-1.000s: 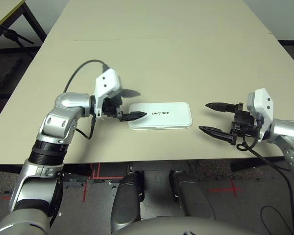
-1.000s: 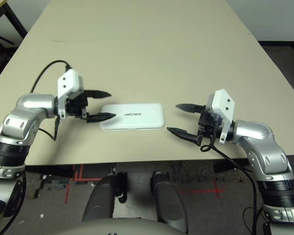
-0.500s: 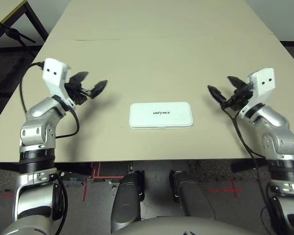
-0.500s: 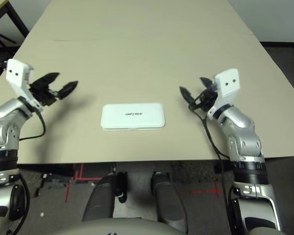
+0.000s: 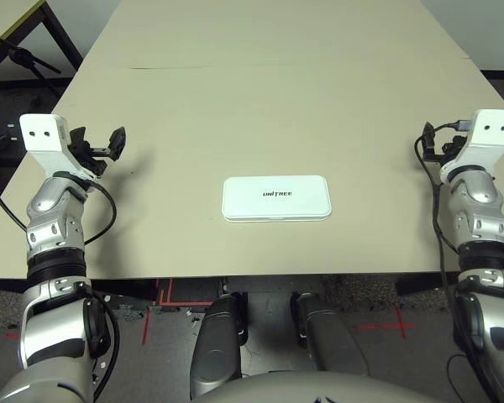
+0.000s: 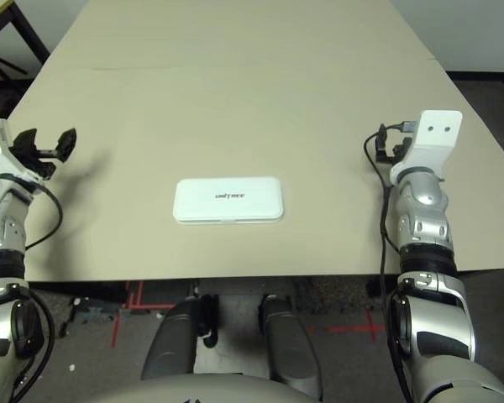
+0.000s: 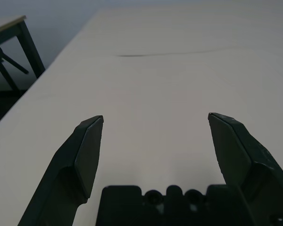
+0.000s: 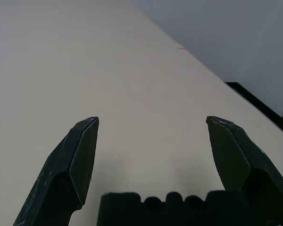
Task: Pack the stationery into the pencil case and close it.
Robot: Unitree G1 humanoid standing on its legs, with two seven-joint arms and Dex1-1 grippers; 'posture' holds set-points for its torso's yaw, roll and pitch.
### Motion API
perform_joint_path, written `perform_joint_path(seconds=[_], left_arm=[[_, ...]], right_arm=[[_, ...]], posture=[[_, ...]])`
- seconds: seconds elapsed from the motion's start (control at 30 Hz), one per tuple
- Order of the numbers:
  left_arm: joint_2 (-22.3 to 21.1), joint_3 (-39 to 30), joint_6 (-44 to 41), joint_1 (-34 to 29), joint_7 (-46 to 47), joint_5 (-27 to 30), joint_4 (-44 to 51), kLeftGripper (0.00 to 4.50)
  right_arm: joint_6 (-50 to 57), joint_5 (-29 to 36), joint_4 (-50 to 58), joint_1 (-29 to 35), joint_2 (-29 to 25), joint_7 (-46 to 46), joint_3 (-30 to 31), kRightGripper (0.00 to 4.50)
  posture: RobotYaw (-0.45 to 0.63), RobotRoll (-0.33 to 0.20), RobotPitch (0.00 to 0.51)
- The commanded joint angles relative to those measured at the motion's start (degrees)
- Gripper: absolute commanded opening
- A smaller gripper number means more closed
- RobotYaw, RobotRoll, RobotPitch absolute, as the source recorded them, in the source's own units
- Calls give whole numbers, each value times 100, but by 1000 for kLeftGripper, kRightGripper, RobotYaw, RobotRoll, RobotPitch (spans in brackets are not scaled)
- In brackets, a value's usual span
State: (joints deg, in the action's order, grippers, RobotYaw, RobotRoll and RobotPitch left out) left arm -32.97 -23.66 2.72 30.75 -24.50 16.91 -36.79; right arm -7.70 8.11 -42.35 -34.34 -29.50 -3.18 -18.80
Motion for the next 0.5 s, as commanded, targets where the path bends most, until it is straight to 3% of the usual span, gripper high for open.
perform_joint_path(seconds=[0.03,0.3,0.5], left_arm=[[122,46,159,-28,51,-24,-72,4475],[127,60,112,-23,88,-7,-1,4475],[102,81,136,116,50,-16,-141,4475]], right_arm=[[-181,-6,-312,-123,-82,-37,-56,4500],[-147,-18,-215,-103,-40,-123,25,4500],[-129,-12,-160,-70,-18,-176,44,4500]], posture=[[-74,0,183],[-95,0,222],[-94,0,210]])
